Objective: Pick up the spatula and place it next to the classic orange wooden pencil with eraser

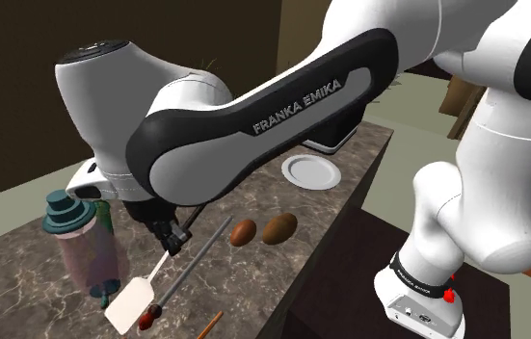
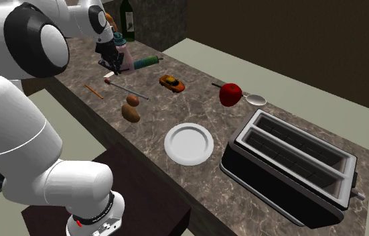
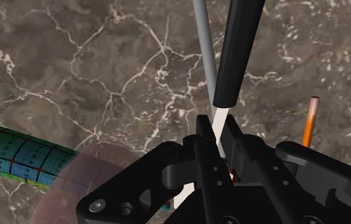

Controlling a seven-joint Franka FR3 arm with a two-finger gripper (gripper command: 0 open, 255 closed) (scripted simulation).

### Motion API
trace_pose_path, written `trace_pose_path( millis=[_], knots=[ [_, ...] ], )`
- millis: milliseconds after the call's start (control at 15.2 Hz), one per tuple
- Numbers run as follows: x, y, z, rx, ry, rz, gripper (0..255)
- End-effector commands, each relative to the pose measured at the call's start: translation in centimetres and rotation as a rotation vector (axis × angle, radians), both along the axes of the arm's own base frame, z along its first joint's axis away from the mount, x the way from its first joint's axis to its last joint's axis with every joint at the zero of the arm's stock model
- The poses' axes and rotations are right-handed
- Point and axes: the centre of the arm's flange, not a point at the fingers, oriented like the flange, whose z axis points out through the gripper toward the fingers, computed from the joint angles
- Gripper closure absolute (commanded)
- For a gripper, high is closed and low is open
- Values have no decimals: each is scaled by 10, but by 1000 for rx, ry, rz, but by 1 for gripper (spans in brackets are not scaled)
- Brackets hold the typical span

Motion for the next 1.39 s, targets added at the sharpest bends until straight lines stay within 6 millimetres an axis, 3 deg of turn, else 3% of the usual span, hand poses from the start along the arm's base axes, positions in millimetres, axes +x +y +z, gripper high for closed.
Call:
trace_pose_path(
  millis=[0, 1056, 1320],
  knots=[
    [-6, 26, 1, 0, 0, -1, 255],
    [-67, 230, 1, 0, 0, -1, 255],
    [-67, 230, -20, 0, 0, -1, 255]
  ],
)
